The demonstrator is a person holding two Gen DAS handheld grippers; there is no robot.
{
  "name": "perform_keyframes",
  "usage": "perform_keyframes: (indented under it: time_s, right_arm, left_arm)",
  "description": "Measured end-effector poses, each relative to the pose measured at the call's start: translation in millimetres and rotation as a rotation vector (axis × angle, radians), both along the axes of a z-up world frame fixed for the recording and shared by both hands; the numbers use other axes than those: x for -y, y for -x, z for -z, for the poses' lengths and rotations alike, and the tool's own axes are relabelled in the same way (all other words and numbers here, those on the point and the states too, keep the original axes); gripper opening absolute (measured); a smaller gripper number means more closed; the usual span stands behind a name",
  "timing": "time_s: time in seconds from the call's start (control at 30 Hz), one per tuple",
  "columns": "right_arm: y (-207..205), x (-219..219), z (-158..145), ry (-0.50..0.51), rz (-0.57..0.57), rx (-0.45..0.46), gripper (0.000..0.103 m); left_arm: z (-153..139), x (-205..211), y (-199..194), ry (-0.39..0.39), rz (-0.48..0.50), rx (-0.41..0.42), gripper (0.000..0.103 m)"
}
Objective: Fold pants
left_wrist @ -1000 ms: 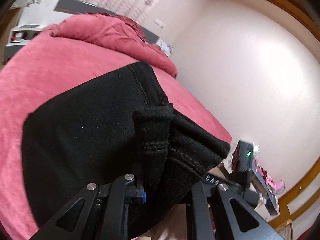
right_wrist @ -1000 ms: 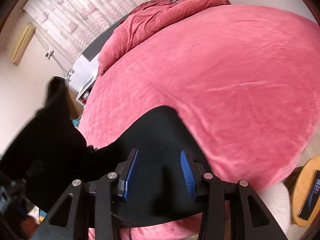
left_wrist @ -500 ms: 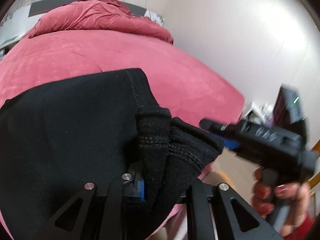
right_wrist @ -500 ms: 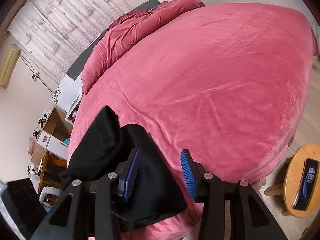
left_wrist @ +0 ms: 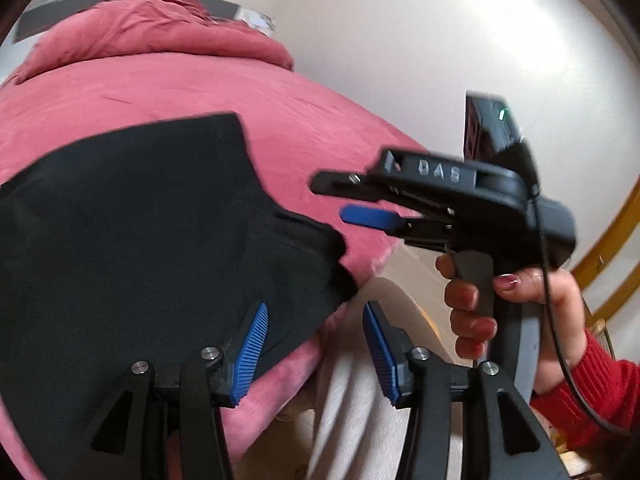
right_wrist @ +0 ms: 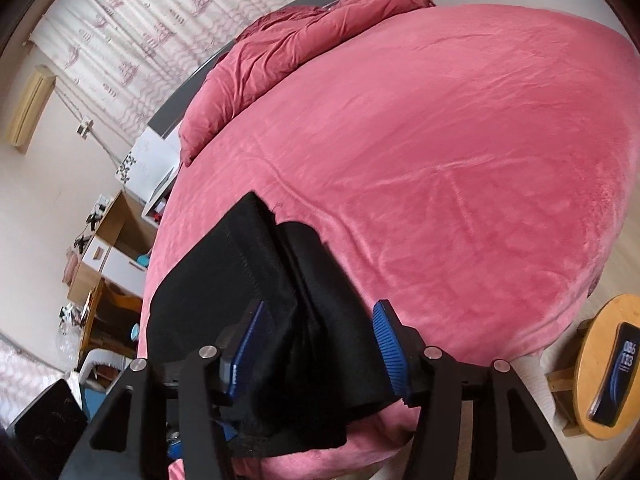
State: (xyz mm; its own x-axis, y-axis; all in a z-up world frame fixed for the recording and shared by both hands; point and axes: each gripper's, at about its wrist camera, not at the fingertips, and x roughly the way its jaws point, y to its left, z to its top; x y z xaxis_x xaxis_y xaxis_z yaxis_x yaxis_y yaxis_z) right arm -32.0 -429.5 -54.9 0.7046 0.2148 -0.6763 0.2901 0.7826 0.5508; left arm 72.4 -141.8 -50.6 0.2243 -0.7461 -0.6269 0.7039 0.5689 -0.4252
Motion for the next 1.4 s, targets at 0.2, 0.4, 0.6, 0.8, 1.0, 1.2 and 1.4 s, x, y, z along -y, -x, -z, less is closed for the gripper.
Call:
perform_keyframes:
  time_s: [0.2, 0.4, 0.6, 0.8, 1.0, 1.2, 1.4]
  right_arm:
    - [-25.1, -18.1, -1.3, 0.050, -0.110, 0.007, 0.067]
    - [-67.8, -33.2, 31.5, 0.002, -0.221, -0.059, 0.067]
    - [-70.0, -46.3, 22.0, 0.083, -0.276, -0.022, 0.014]
    - [-62.4, -35.9, -26.8, 0.154, -0.220, 0.080, 0.012]
    - [-75.8, -35.0, 20.3, 0.174, -0.222, -0.048, 0.017]
    - [-65.9, -31.2, 33.0, 0.123, -0.163, -0.044, 0.034]
    - [-47.5, -51.6, -40.7, 0.337, -0.162, 0.165, 0.037]
  left_arm:
    - [-33.1, -67.3, -9.7, 0.048, -0.275, 0.150, 0.050]
    - [-6.3, -113.4, -42.3, -0.143, -0.554, 0.160, 0.050]
    - [26.2, -109.9, -52.5, -0.158, -0.588, 0.020, 0.050]
    - [10.7, -95.7, -25.5, -0.157, -0.533, 0.087, 0.050]
    - [20.2, -86.3, -9.5, -0.255, -0.524, 0.148, 0.051]
    - [31.0, -95.5, -7.0, -0.274, -0.505, 0.166, 0.053]
    - [-7.2, -107.6, -12.5, -0.110, -0.547, 0.141, 0.053]
